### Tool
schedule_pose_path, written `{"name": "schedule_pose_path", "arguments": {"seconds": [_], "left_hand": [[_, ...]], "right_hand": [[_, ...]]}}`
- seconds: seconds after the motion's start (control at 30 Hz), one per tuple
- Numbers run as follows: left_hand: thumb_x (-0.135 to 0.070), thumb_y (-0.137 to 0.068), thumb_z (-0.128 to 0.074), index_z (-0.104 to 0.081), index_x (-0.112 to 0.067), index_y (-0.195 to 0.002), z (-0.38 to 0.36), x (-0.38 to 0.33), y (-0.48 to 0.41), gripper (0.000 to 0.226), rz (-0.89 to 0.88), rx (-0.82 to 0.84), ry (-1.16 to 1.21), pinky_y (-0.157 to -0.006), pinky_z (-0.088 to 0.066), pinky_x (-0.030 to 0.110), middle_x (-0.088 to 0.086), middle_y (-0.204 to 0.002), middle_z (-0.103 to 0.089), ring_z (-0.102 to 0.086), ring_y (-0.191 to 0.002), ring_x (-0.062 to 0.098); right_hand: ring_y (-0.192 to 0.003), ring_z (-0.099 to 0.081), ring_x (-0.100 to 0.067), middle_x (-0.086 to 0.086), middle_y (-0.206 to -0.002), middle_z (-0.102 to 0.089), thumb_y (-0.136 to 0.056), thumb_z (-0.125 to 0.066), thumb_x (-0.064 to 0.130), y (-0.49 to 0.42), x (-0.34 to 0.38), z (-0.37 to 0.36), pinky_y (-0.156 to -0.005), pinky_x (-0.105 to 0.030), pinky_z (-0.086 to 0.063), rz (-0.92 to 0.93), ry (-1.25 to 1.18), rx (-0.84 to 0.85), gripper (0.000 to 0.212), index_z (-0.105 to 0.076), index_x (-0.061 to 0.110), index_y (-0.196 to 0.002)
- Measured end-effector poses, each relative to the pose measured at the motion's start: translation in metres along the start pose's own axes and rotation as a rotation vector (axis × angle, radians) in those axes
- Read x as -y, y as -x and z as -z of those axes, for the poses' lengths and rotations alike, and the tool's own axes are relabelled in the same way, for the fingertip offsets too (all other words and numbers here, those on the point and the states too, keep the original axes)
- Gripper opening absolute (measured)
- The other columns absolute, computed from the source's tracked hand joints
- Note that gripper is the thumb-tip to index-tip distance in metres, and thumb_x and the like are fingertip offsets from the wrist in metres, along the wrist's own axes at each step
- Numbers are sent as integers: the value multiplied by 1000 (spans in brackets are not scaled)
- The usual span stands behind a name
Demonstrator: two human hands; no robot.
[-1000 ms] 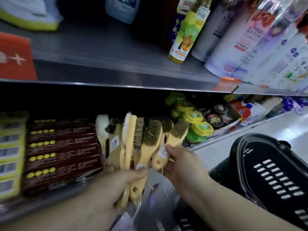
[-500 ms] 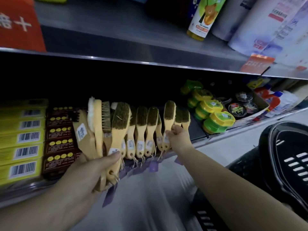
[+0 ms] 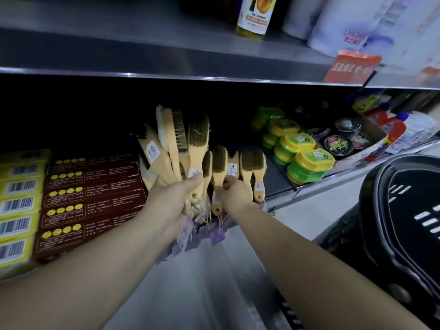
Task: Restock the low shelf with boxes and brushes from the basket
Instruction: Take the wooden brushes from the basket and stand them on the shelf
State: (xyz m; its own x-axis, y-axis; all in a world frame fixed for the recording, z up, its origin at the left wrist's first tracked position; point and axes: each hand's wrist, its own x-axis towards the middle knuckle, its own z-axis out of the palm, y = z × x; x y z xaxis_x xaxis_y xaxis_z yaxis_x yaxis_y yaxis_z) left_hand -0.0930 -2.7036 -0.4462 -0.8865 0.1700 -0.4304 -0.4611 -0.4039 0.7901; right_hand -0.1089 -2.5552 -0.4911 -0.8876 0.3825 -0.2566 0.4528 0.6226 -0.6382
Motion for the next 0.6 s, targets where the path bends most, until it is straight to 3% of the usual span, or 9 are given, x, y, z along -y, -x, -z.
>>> {"name": "schedule_pose_path", "arguments": {"seconds": [0.07, 0.13, 0.17, 0.23, 0.33, 0.37, 0.43, 0.5, 0.6], "left_hand": [[-8, -77, -73, -59, -14, -105, 2, 4, -6, 32, 32, 3, 33, -56, -51, 28, 11, -90, -68, -59, -71, 21], [-7, -76, -73, -57, -10, -115, 3, 8, -9, 41, 66, 10, 66, -61, -48, 33, 14, -93, -69, -58, -78, 26], [-7, -76, -72, -57, -8, -118, 3, 10, -10, 45, 75, 9, 78, -62, -47, 33, 15, -93, -69, -57, -80, 27], [-7, -76, -72, -56, -6, -120, 2, 12, -12, 47, 81, 3, 116, -61, -46, 33, 14, -91, -68, -56, -80, 27], [-6, -76, -72, -61, -9, -115, 1, 16, -14, 41, 50, -2, 118, -70, -46, 39, 11, -87, -71, -59, -81, 29], [-4, -76, -71, -63, -10, -112, 0, 17, -13, 37, 31, 6, 109, -74, -44, 41, 10, -85, -72, -60, -83, 30], [-2, -76, -70, -65, -11, -107, -4, 18, -12, 32, 3, 29, 98, -80, -41, 46, 14, -86, -72, -59, -86, 34], [-6, -78, -70, -64, -14, -110, -7, 19, -10, 33, -12, 60, 88, -83, -45, 51, 17, -96, -71, -63, -90, 36], [-19, -84, -65, -60, -19, -115, -8, 22, -11, 31, 16, 90, 108, -62, -56, 58, 10, -96, -73, -71, -82, 32]], "right_hand": [[-77, -56, -25, -2, -82, -57, -94, -51, 20, -1, 2, 1, -49, -12, -38, -8, -58, -22, 6, -53, 14, -96], [-101, -56, -28, -9, -114, -54, -95, -48, 24, 0, 6, 5, -79, -25, -46, -8, -99, -117, 30, -49, 10, -122], [-107, -54, -27, -9, -120, -51, -96, -46, 27, 2, 10, 8, -86, -30, -44, 23, -141, -184, 34, -48, 9, -125], [-103, -55, -19, -6, -113, -58, -99, -40, 34, 10, 22, 12, -83, -29, -40, 131, -310, -220, 32, -58, 12, -112], [-77, -54, 7, 12, -83, -62, -95, -44, 46, 25, 39, 16, -64, -12, -34, 173, -489, -3, 34, -65, 24, -80], [-69, -53, 7, 13, -75, -60, -93, -50, 43, 27, 40, 16, -62, -11, -35, 181, -491, 55, 30, -63, 24, -75], [-64, -48, -6, 6, -66, -51, -90, -59, 31, 30, 41, 14, -64, -17, -37, 195, -503, 104, 23, -57, 18, -71], [-72, -45, -17, -5, -71, -47, -91, -60, 23, 29, 39, 17, -72, -30, -41, 181, -576, 118, 20, -56, 10, -76], [-86, -51, -24, -13, -88, -54, -93, -56, 20, 26, 34, 22, -95, -47, -43, 106, -734, 165, 16, -58, 4, -92]]}}
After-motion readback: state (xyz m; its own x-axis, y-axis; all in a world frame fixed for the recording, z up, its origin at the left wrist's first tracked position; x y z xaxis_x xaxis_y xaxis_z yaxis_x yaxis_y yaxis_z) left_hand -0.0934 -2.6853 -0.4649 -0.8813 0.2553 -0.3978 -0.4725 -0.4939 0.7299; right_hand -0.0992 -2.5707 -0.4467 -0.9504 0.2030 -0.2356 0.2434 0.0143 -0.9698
